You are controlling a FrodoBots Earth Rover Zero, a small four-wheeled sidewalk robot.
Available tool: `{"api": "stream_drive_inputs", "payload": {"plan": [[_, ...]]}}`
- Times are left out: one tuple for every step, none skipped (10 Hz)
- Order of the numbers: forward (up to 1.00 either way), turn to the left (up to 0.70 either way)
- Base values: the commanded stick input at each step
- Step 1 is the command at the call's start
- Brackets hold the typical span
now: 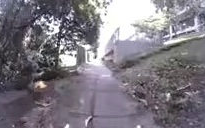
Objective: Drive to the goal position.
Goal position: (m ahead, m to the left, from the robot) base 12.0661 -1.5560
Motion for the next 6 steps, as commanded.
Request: {"api": "stream_drive_inputs", "payload": {"plan": [[0.70,0.00],[0.70,0.00],[0.70,0.00],[0.70,0.00],[0.70,0.00],[0.70,0.00]]}}
